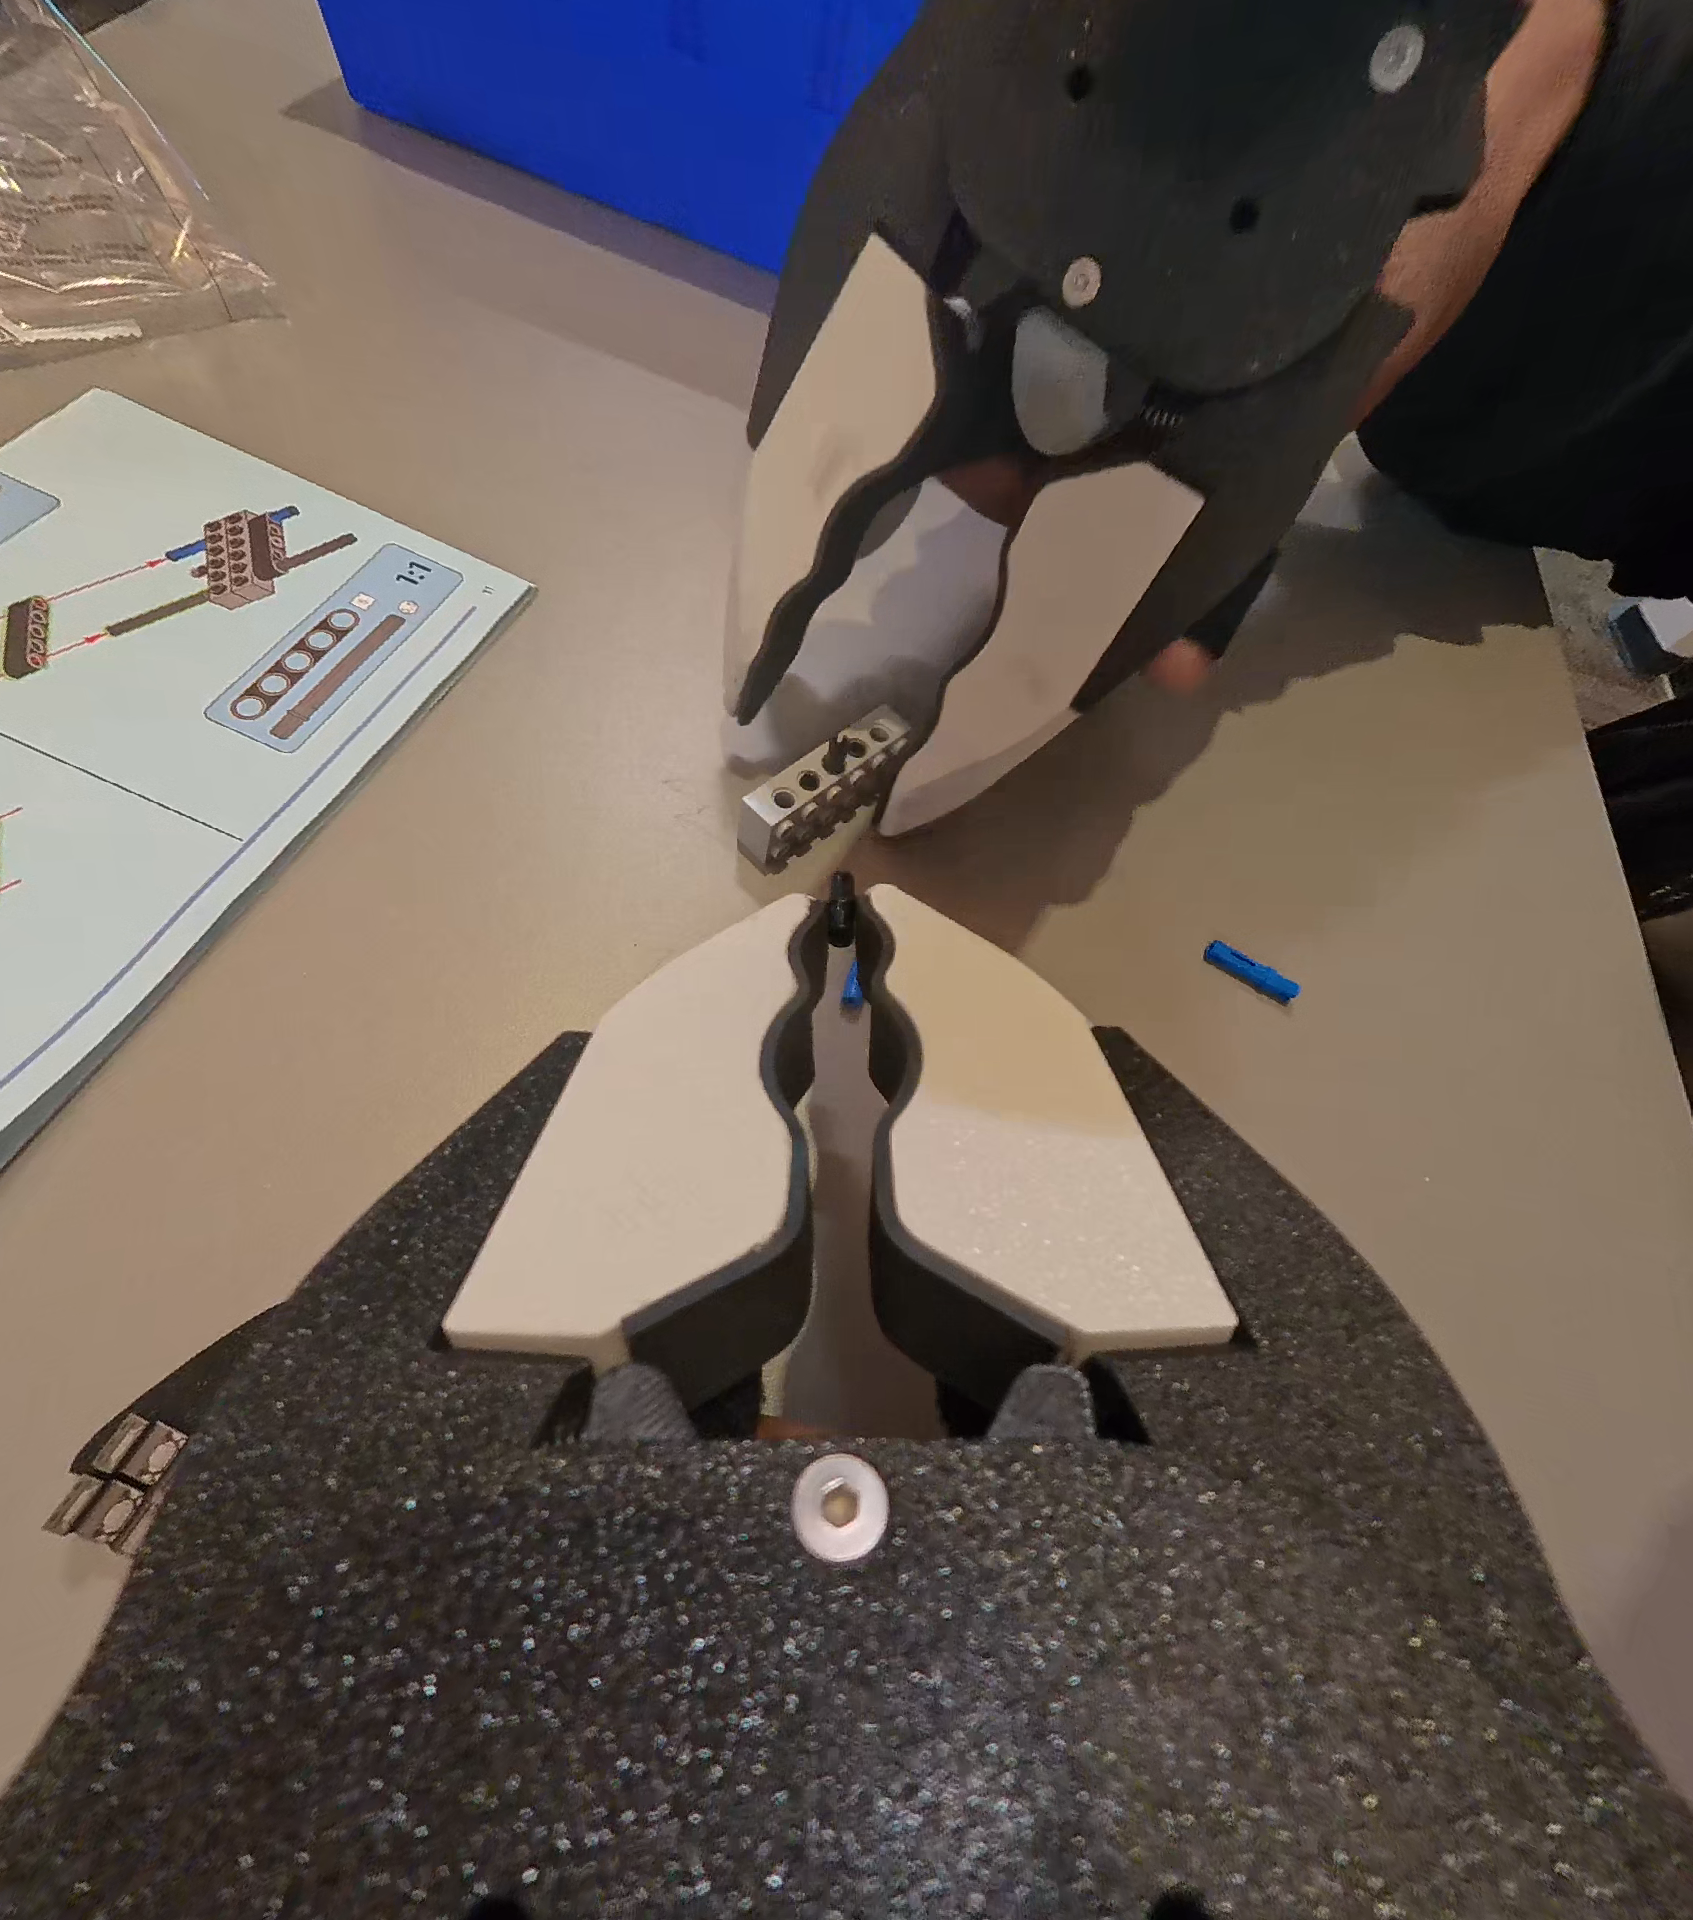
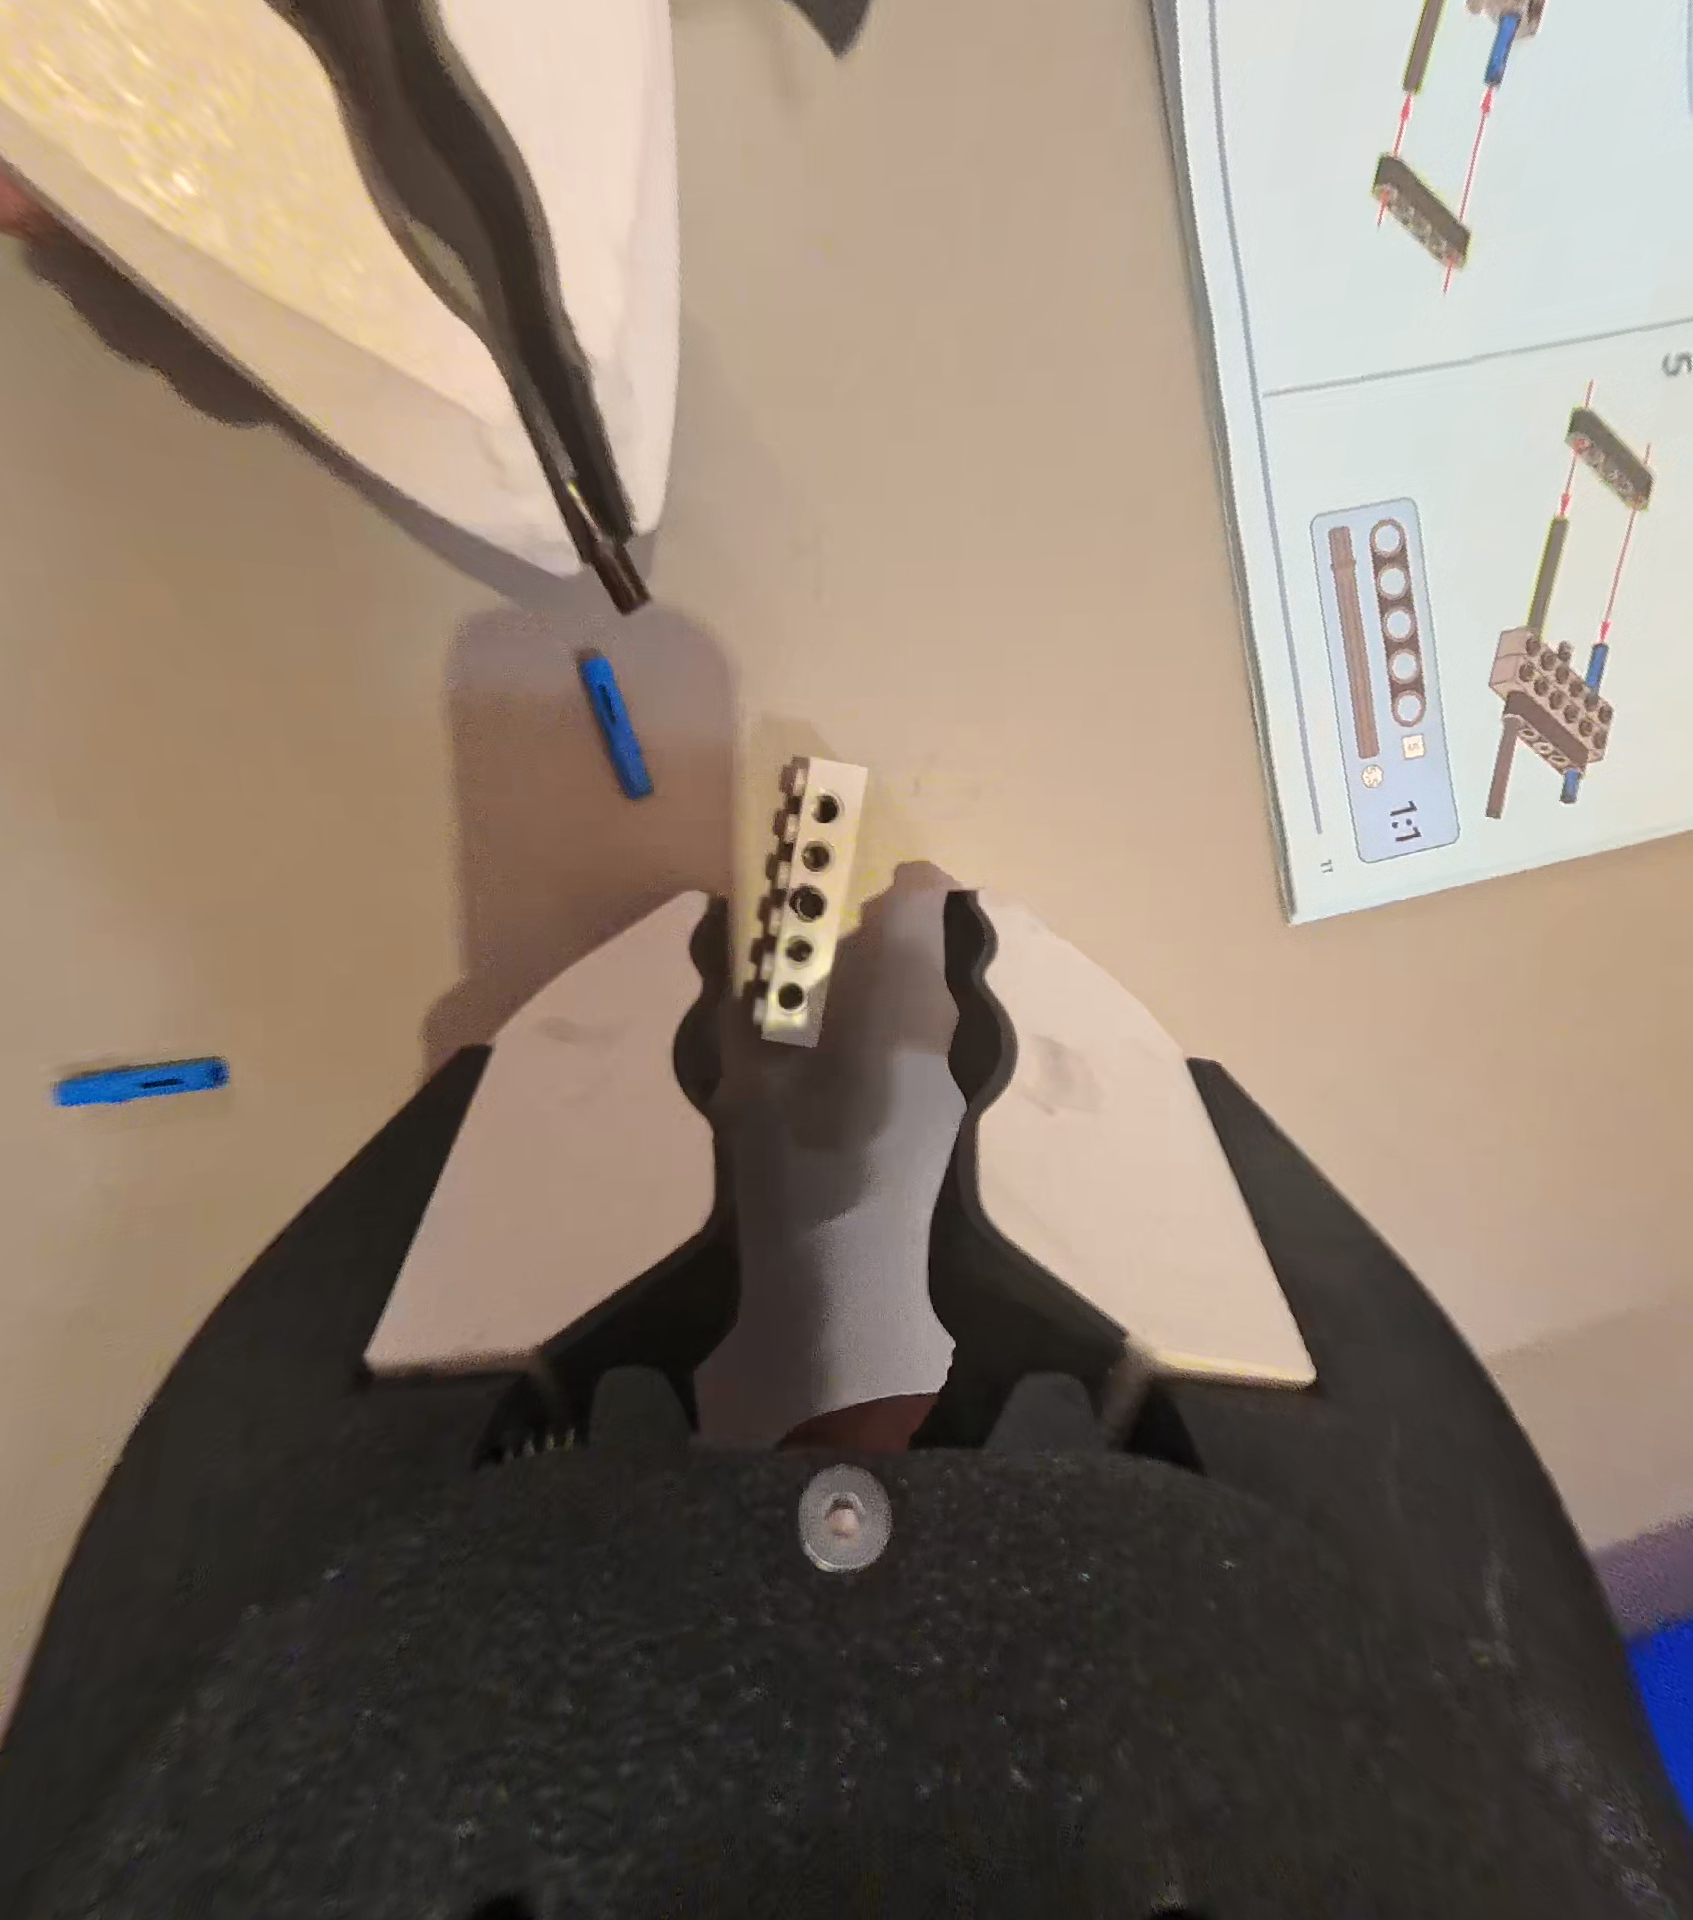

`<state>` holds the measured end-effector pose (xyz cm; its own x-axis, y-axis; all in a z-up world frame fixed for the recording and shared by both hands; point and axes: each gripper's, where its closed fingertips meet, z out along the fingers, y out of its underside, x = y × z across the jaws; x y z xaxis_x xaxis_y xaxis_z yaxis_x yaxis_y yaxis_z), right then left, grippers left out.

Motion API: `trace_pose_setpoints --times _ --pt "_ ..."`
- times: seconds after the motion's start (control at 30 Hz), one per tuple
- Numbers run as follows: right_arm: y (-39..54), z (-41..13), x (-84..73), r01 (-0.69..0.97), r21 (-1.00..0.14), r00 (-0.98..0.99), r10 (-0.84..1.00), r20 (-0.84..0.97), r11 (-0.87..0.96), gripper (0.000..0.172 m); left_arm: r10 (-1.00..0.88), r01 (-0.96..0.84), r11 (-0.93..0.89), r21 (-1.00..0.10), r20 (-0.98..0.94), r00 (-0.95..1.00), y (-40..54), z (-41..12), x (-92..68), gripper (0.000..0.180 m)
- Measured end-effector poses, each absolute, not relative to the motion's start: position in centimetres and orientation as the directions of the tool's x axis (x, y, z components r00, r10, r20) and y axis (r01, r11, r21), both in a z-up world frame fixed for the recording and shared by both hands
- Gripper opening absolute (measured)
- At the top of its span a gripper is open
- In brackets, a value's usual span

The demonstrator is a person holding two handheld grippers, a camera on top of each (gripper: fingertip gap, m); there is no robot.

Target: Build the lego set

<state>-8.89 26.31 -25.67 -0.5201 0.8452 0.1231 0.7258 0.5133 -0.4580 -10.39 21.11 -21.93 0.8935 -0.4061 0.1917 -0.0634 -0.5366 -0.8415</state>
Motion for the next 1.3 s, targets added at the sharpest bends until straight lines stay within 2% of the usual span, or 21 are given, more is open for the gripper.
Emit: trace_pose_setpoints --times 0.1,0.33,0.43,0.53,0.7,0.83,0.93,1.03,1.13,1.3 --pt "26.3 -25.8 -8.8 0.722 -0.425 -0.534 0.830 0.161 0.546 0.033 -0.407 -0.066 -0.538 -0.841 0.190 0.893 21.1 -22.0 -10.4 0.005" --pt "26.2 -25.9 -9.0 0.725 -0.384 -0.553 0.815 0.171 0.572 0.028 -0.408 -0.070 -0.542 -0.838 0.189 0.893 21.1 -22.1 -10.3 0.005" --pt "25.9 -26.1 -8.7 0.721 -0.363 -0.583 0.800 0.141 0.590 0.013 -0.408 -0.068 -0.542 -0.838 0.191 0.893 21.1 -22.1 -10.3 0.005" --pt "25.8 -25.9 -9.1 0.715 -0.407 -0.580 0.807 0.110 0.569 0.013 -0.405 -0.063 -0.540 -0.840 0.193 0.894 21.1 -22.0 -10.4 0.005" --pt "25.4 -21.5 -12.7 0.595 -0.759 -0.485 0.871 -0.079 0.263 0.013 -0.345 0.017 -0.461 -0.887 0.197 0.918 21.6 -20.4 -12.1 0.005" --pt "23.5 -17.0 -13.6 0.449 -0.893 -0.584 0.743 -0.325 -0.038 0.013 -0.332 0.189 -0.262 -0.946 0.272 0.903 21.7 -16.5 -14.0 0.004" --pt "22.5 -14.3 -13.8 0.407 -0.856 -0.659 0.547 -0.517 -0.319 0.013 -0.368 0.308 -0.151 -0.939 0.343 0.864 21.1 -14.3 -14.9 0.004" --pt "22.4 -13.5 -14.6 0.406 -0.769 -0.679 0.400 -0.616 -0.494 0.012 -0.434 0.376 -0.132 -0.917 0.394 0.810 20.7 -13.7 -14.5 0.004" --pt "22.0 -13.8 -14.9 0.432 -0.699 -0.669 0.317 -0.672 -0.570 0.012 -0.451 0.426 -0.130 -0.895 0.436 0.779 20.6 -13.6 -14.7 0.004" --pt "21.4 -13.9 -14.4 0.420 -0.727 -0.677 0.347 -0.650 -0.543 0.012 -0.472 0.486 -0.161 -0.859 0.499 0.727 20.7 -14.1 -14.7 0.004"
